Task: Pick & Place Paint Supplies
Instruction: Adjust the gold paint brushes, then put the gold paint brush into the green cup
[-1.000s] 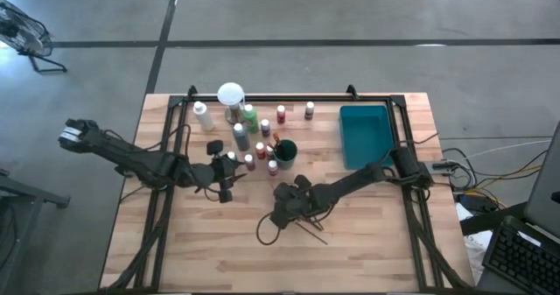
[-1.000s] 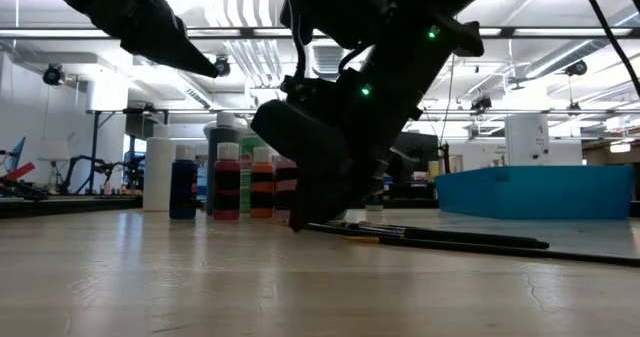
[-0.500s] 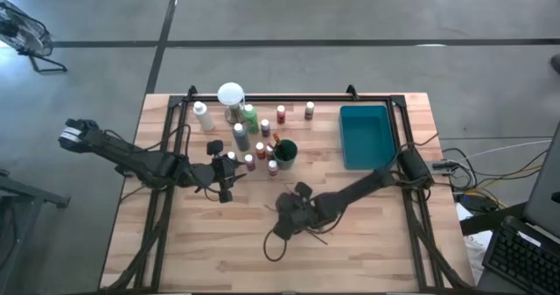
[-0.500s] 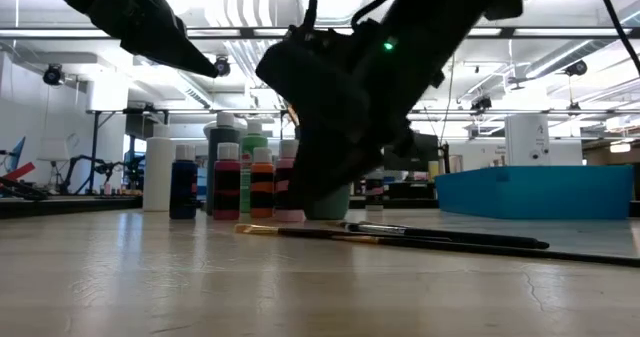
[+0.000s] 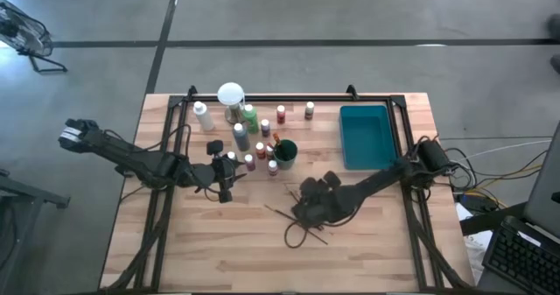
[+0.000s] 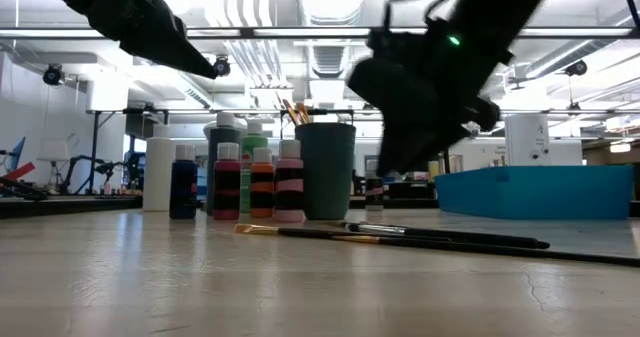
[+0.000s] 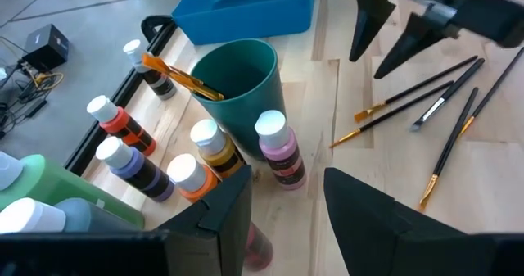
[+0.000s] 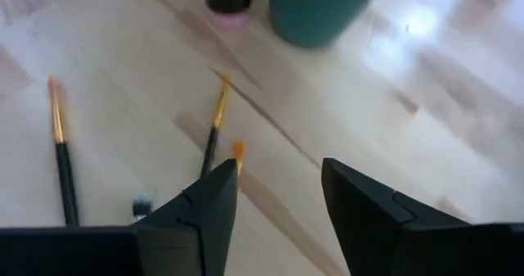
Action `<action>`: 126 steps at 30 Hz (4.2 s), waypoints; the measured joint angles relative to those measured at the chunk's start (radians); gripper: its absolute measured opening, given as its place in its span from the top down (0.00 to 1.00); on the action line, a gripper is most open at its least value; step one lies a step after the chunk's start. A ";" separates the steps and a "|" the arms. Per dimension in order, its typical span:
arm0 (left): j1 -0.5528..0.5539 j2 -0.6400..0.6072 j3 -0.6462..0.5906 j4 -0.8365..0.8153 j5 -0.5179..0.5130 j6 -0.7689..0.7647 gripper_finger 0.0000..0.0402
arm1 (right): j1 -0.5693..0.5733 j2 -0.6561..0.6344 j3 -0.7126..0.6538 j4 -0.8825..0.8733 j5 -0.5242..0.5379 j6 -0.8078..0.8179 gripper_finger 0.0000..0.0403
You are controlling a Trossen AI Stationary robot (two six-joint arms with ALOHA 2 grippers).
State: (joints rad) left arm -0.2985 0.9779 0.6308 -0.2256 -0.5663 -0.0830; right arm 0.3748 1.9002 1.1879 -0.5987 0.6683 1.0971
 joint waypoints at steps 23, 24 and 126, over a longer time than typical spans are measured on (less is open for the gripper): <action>0.000 0.000 0.000 0.005 0.000 0.000 0.60 | -0.006 0.082 -0.090 0.367 -0.183 -0.113 0.70; 0.000 0.000 0.000 0.005 0.000 0.000 0.60 | -0.006 0.096 -0.075 0.367 -0.190 -0.121 0.70; 0.000 -0.002 0.004 -0.014 0.008 0.043 0.60 | -0.048 0.183 0.171 0.289 -0.341 -0.661 0.98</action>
State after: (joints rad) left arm -0.2989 0.9764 0.6352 -0.2394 -0.5587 -0.0404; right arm 0.3263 2.0828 1.3594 -0.3094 0.3269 0.4364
